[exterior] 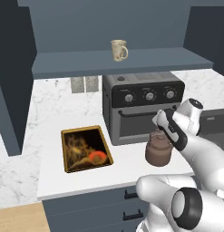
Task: Pick the kettle from the counter and place it on the tray. Then pick the mug from the cabinet and place it on the tray. Then close the cabinet doors.
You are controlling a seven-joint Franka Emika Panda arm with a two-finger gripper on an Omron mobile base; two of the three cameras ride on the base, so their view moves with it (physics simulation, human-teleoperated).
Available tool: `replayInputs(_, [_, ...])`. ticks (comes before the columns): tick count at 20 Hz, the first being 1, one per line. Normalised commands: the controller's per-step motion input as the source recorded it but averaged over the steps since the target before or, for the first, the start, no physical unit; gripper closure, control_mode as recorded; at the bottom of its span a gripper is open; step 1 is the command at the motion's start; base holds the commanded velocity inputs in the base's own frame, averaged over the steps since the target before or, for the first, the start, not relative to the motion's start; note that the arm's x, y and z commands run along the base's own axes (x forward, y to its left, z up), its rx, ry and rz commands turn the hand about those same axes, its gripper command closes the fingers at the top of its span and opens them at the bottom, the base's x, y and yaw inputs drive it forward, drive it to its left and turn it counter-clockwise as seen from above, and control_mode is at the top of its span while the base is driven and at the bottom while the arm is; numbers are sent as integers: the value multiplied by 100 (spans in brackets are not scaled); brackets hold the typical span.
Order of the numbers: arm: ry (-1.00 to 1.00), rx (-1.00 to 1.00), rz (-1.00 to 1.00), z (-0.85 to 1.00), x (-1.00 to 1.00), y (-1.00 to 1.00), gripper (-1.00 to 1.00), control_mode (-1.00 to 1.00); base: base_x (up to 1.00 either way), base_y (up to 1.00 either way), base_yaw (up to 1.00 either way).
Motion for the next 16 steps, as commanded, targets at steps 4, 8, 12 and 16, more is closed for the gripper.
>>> replayInputs(4, [0,1,-4,-1,2,0,100,-100,0,0,0])
replayInputs(8, [-5,2,0,-4,0,0,100,-100,0,0,0])
replayInputs(12, [-14,5,0,0,-5,0,100,-100,0,0,0])
replayInputs(16, [-15,4,0,2,-38,1,100,-100,0,0,0])
